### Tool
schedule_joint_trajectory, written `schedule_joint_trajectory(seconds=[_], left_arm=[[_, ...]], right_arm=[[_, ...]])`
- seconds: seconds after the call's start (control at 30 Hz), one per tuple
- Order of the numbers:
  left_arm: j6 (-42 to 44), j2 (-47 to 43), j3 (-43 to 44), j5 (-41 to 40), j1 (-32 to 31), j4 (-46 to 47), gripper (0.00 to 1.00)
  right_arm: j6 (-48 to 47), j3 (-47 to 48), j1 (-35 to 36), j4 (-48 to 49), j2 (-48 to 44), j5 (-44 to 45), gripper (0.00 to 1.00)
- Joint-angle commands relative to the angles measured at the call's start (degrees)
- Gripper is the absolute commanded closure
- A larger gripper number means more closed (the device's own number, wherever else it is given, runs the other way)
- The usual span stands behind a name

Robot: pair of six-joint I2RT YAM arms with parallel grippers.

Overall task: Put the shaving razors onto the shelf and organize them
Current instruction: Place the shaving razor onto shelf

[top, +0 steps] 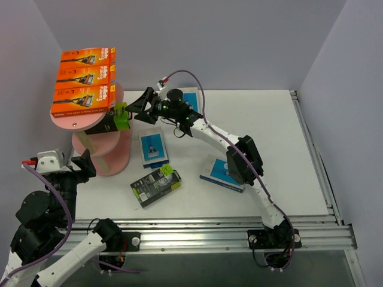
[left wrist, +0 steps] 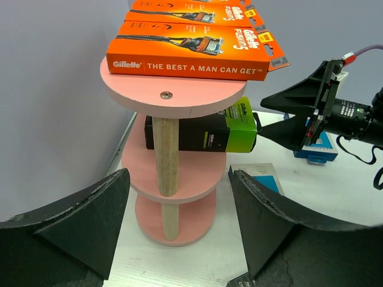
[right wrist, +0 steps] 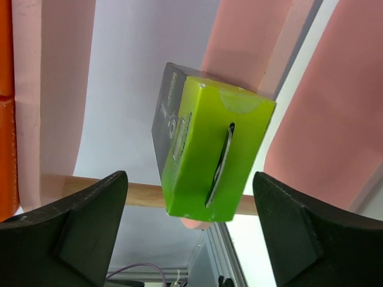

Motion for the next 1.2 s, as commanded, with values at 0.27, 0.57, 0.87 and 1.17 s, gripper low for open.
schedule_joint_trajectory(seconds=[0.27,0.57,0.87,1.17], left_arm=[[-0.9,-0.5,3.2,-1.0,-0.3,-2.1,0.21],[-1.2,-0.7,4.1,-1.2,-0.3,-3.9,0.21],[-2.8,-0.8,4.1,-0.9,-0.4,-4.3,0.21],[-3.4,-1.2,4.2,-0.6,-0.3,-5.2,0.21]], right_arm=[[-6.0,-6.8,0.7,1.3,-9.8,1.5,0.44],[-5.7,-6.0,1.7,1.5,-8.7,1.1,0.48],[-5.0,-1.6,2.9,0.9,-5.8,1.1,0.52],[-3.8,3.3,3.7,0.6,-2.5,0.9,0.54]])
